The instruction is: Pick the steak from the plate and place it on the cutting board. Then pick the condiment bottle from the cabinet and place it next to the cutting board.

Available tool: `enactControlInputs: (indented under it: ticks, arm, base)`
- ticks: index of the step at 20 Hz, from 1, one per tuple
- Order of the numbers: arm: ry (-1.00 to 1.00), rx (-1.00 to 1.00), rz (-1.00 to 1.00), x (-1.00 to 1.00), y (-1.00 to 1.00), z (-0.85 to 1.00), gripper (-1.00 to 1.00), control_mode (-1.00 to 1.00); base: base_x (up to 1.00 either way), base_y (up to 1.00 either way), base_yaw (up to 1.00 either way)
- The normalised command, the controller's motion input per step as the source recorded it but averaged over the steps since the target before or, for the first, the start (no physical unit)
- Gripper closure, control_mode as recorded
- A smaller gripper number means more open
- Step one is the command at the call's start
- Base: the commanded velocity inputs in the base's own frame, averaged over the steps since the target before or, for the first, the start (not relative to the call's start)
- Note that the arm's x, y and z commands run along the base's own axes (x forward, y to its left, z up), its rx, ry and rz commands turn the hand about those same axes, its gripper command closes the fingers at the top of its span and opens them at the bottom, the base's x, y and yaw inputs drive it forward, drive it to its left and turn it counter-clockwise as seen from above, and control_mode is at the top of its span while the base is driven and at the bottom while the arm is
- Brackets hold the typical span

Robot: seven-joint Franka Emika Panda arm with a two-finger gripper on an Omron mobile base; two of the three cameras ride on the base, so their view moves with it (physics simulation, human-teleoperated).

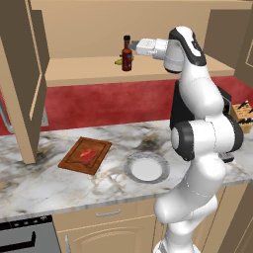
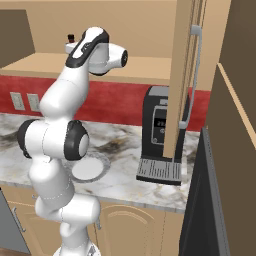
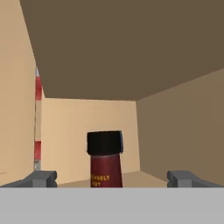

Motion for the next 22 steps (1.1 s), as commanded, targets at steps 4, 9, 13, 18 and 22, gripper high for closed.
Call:
enactControlInputs:
  ticks: [4,9,13,18,22]
  arm:
    - [0.0,0.01,0.0,0.0,0.08,0.0,-1.0,-1.0]
    - [0.0,0.01,0.0,0.0,0.18,0.0,-1.0,-1.0]
    - [0.0,0.0,0.0,0.0,0.22,0.0,-1.0,-1.0]
    - [0.0,0.0,0.0,0.03,0.08,0.0,-1.0,-1.0]
    - [0.01,0.0,0.0,0.08,0.0,0.0,1.0,-1.0]
  base:
    - [0.0,0.0,0.0]
    - [0.0,0.0,0.0]
    - [0.0,0.0,0.0]
    - [0.0,0.0,0.0]
    - [0.0,0.0,0.0]
